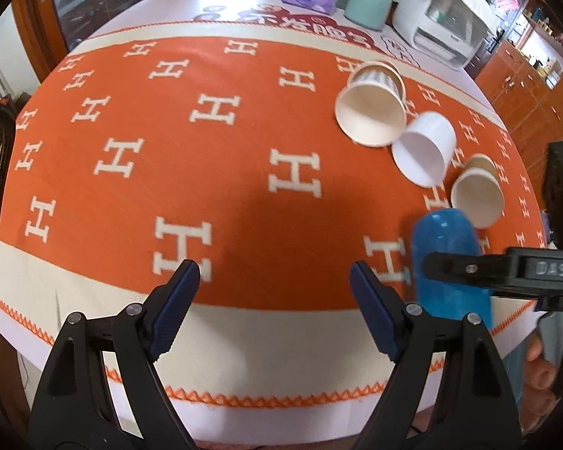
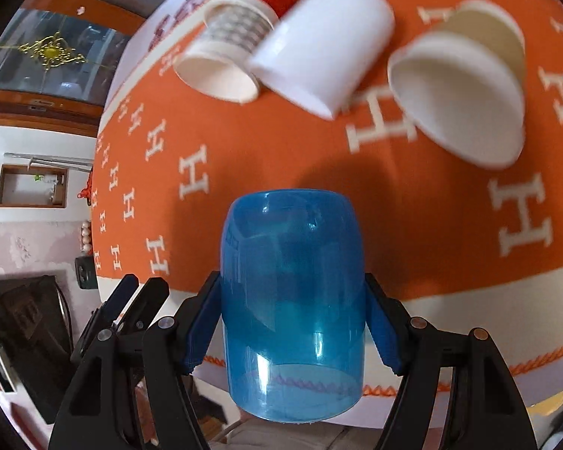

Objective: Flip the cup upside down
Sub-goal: 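Lift the blue cup with the right gripper toward the left gripper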

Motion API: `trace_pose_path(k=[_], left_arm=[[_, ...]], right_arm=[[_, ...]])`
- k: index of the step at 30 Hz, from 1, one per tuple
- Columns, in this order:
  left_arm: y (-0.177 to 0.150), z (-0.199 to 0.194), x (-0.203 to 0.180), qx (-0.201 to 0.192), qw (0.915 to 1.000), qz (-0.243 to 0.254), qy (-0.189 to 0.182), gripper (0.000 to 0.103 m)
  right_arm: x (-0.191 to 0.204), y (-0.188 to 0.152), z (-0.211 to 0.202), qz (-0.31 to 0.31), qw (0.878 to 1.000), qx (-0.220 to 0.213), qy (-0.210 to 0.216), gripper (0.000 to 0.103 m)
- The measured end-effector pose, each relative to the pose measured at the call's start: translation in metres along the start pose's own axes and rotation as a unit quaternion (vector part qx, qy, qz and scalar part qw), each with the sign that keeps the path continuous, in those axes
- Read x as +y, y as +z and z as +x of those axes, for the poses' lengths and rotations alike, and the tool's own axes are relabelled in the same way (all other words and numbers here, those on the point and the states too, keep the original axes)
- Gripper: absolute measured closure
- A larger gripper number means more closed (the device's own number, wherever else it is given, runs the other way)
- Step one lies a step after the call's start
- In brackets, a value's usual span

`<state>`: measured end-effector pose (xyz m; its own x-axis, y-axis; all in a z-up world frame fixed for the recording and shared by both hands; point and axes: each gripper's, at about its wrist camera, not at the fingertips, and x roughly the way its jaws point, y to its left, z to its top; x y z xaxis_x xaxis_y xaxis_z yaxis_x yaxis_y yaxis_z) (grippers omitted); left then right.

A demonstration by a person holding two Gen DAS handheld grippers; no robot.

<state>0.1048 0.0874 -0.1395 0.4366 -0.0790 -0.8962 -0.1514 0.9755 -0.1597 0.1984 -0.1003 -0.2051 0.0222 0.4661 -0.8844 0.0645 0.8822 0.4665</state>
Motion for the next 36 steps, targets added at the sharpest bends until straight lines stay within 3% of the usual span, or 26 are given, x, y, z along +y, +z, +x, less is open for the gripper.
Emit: trace_pose_path(k=[10, 14, 24, 28, 33, 36], left_arm=[[-0.012, 0.001, -0.003, 0.015, 0.9999, 0.003, -0.003, 0.023], [-0.013, 0.001, -0.003, 0.022, 0.9997, 0.000, -0.011, 0.023], [-0.015, -0.008, -0.014, 0.028, 0.9988, 0.011, -0.038, 0.023], [-0.016, -0.013, -0.022, 0.037, 0.9970, 0.017, -0.066, 0.023], [-0.014, -0.018, -0.032, 0.063, 0.9858, 0.016, -0.155, 0.023], [-0.012, -0.018, -0.037, 0.076, 0.9787, 0.012, -0.190, 0.023]], right_arm=[[0.001, -0.015, 0.017, -0.015, 1.000, 0.012, -0.005, 0.030], [0.003, -0.021, 0.004, -0.024, 1.000, -0.010, 0.006, 0.020], [-0.011, -0.038, -0.054, -0.049, 0.997, -0.058, 0.011, 0.019], [-0.019, -0.057, -0.076, -0.073, 0.993, -0.090, 0.006, 0.019], [-0.027, -0.084, -0.099, -0.104, 0.985, -0.141, -0.006, 0.024], [-0.032, -0.097, -0.105, -0.111, 0.980, -0.163, -0.011, 0.029]])
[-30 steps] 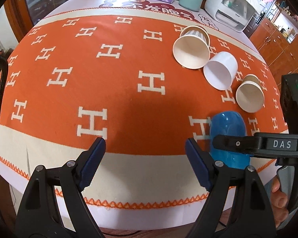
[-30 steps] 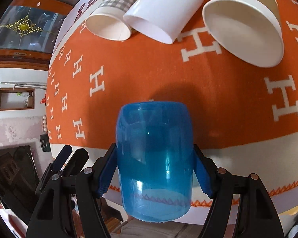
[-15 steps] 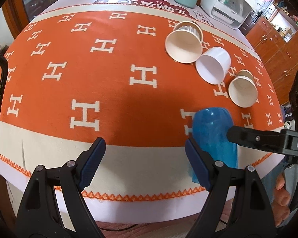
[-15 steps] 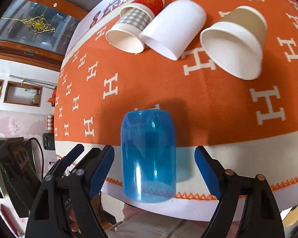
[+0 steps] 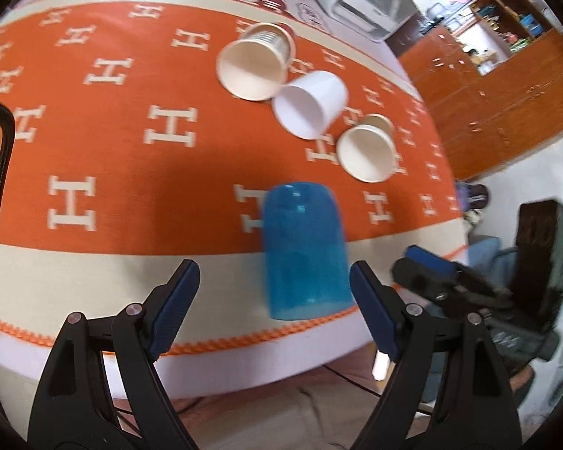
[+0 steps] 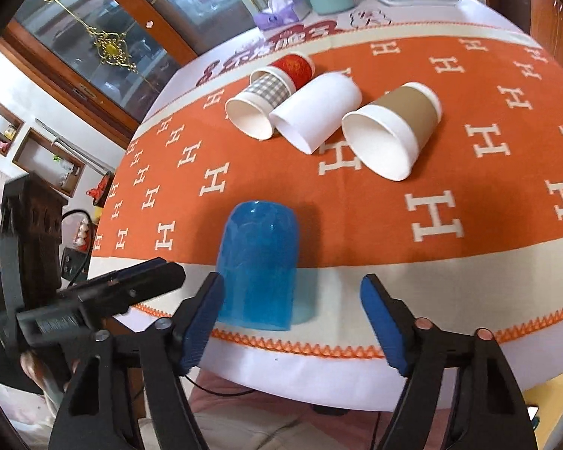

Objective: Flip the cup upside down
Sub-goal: 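Lift the blue cup with the right gripper toward the left gripper, then close the left gripper on the blue cup while the right gripper releases it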

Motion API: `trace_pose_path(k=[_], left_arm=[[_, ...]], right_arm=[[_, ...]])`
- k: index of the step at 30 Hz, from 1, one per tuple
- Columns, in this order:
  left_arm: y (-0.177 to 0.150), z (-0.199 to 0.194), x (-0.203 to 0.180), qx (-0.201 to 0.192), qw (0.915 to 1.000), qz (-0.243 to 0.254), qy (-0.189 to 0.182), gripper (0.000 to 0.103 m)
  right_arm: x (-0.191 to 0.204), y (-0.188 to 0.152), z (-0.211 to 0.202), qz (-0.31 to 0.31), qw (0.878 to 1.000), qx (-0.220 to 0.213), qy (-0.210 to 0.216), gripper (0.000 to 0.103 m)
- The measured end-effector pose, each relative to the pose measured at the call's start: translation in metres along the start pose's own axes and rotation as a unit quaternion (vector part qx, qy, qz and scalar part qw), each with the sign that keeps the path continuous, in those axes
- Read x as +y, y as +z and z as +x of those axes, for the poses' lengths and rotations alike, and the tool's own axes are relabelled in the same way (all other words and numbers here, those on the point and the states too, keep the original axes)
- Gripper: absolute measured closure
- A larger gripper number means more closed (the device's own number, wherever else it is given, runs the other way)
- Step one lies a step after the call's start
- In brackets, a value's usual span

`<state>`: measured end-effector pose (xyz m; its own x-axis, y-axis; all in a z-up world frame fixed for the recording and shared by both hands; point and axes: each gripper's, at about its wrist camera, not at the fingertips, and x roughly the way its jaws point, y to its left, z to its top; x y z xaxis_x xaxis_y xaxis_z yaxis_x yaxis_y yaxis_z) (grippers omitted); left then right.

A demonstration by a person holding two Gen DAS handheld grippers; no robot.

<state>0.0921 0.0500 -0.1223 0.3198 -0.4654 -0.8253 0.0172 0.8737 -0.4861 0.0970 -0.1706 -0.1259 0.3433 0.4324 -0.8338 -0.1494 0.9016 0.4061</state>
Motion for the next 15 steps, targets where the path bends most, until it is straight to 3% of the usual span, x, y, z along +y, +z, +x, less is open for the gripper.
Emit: trace_pose_path(k=[10, 15], left_arm=[[0.020, 0.031, -0.006, 0.068, 0.9939, -0.016, -0.085, 0.023], [0.030, 0.055, -0.008, 0.088, 0.9907, -0.024, -0.101, 0.023]], right_arm=[[-0.026, -0.021, 0.011, 0.023, 1.000, -0.012, 0.000, 0.036], [-0.044, -0.027, 0.023, 0.047, 0.999, 0.007, 0.013, 0.036]])
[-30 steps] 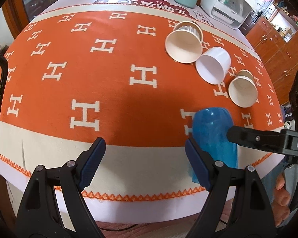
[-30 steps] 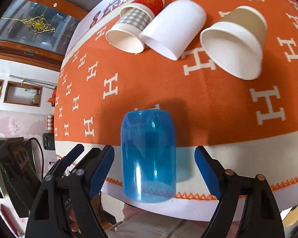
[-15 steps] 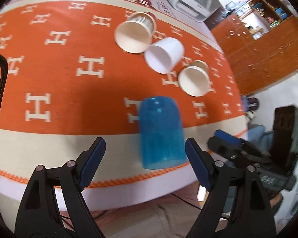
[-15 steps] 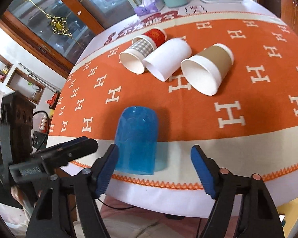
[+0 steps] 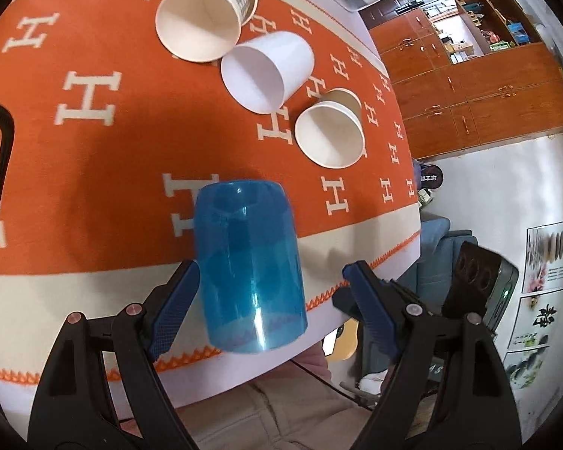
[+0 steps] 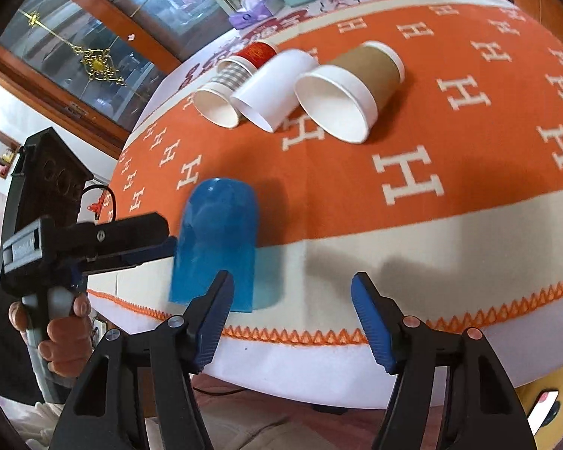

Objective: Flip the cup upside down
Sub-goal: 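Close the left gripper on the blue cup while the right gripper releases it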

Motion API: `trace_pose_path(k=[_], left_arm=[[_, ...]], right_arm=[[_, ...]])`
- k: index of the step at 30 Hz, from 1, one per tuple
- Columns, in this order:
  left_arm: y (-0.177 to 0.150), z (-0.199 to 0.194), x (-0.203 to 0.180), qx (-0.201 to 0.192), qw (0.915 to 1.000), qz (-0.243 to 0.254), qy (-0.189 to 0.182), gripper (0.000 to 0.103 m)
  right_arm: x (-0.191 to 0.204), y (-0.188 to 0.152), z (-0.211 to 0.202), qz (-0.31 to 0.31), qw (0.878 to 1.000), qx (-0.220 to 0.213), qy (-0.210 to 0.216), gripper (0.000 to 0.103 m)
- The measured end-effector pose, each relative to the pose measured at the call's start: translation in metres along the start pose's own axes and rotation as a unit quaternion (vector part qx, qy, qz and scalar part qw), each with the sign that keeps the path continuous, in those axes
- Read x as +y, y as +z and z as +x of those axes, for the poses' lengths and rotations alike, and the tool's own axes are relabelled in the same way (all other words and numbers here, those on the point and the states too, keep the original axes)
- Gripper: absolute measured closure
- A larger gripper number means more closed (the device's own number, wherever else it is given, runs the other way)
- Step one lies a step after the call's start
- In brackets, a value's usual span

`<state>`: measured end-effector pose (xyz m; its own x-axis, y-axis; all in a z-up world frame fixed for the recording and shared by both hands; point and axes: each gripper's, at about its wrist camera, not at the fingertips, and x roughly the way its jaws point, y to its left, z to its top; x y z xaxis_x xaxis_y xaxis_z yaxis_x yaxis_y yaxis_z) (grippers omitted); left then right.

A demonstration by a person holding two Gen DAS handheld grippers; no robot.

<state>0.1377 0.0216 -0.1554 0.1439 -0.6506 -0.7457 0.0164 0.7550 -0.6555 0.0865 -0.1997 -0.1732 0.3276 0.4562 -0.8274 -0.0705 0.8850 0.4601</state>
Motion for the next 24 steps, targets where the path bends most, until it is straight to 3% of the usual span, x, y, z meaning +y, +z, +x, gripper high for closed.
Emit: trace_pose_path(k=[8, 12, 14, 24], left_arm=[[0.013, 0.027, 0.005, 0.024, 0.9996, 0.002, 0.018, 0.023], [0.016, 0.039, 0.008, 0.035, 0.9990, 0.004, 0.029, 0.037], [0.016, 0.044, 0.009, 0.039, 0.9990, 0.004, 0.023, 0.037], [0.011, 0.042, -0.005, 0.012, 0.9982, 0.034, 0.048, 0.038]], right_arm=[[-0.017, 0.000, 0.004, 0.017, 1.000, 0.005, 0.015, 0.036], [-0.021, 0.001, 0.007, 0.023, 0.999, 0.009, 0.023, 0.036], [-0.023, 0.000, 0.008, 0.026, 0.999, 0.011, 0.025, 0.036], [-0.032, -0.001, 0.009, 0.036, 0.999, 0.010, 0.035, 0.036]])
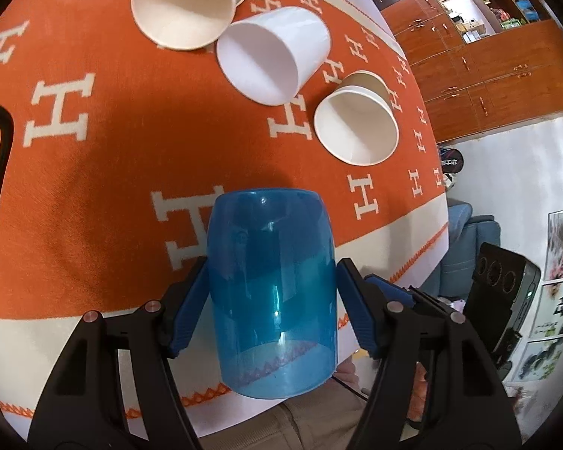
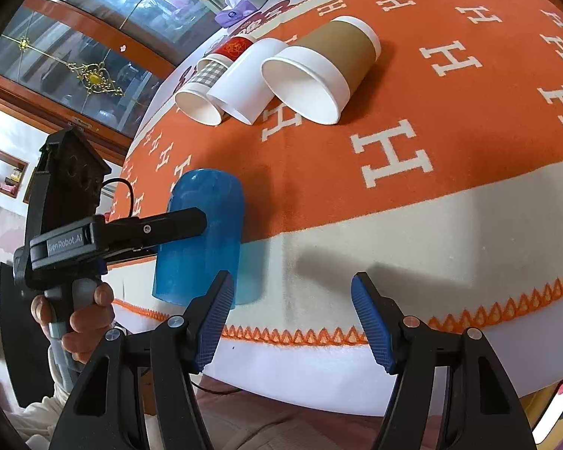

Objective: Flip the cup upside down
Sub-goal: 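Close the left gripper on the blue cup while the right gripper releases it, then rotate the held blue cup with the left gripper to turn it over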

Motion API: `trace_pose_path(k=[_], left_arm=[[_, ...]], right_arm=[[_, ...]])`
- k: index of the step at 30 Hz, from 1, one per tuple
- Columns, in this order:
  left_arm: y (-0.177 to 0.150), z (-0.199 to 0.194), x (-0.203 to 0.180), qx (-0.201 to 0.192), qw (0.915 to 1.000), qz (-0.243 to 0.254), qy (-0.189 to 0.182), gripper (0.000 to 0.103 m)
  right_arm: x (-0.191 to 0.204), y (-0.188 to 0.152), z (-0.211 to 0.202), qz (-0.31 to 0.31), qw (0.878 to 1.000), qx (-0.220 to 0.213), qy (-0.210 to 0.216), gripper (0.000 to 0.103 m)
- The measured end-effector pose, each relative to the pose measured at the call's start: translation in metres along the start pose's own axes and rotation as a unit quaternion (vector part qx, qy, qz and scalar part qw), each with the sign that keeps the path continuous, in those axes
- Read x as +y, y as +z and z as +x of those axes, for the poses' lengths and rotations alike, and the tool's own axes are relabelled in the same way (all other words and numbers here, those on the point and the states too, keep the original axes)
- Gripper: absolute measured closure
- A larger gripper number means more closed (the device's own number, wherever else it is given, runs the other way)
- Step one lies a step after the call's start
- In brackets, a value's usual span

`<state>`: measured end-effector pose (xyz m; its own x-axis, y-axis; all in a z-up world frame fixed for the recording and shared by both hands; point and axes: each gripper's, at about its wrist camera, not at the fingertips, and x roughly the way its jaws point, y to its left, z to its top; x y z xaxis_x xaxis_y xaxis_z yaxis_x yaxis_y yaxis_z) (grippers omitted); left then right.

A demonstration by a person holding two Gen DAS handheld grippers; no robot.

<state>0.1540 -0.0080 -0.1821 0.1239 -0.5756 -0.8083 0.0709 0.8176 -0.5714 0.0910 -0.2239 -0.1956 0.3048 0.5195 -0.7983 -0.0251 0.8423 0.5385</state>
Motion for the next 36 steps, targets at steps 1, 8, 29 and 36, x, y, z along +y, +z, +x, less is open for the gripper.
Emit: trace_pose_path(k=[1, 8, 29, 36], left_arm=[[-0.002, -0.002, -0.003, -0.007, 0.9999, 0.007, 0.003, 0.038], [-0.012, -0.024, -0.022, -0.072, 0.9957, 0.051, 0.031, 0.038], [-0.047, -0.026, -0.052, -0.307, 0.9223, 0.163, 0.170, 0.038], [-0.073, -0.022, -0.056, -0.332, 0.9031, 0.197, 0.188, 0.038]], right_arm=[[0.000, -0.001, -0.001, 0.000, 1.000, -0.001, 0.001, 0.036], [0.004, -0.003, -0.008, -0.009, 1.000, -0.014, -0.003, 0.036], [0.002, -0.013, -0.032, 0.002, 0.991, -0.110, -0.073, 0.041], [-0.002, -0.014, -0.041, 0.013, 0.986, -0.142, -0.087, 0.045]])
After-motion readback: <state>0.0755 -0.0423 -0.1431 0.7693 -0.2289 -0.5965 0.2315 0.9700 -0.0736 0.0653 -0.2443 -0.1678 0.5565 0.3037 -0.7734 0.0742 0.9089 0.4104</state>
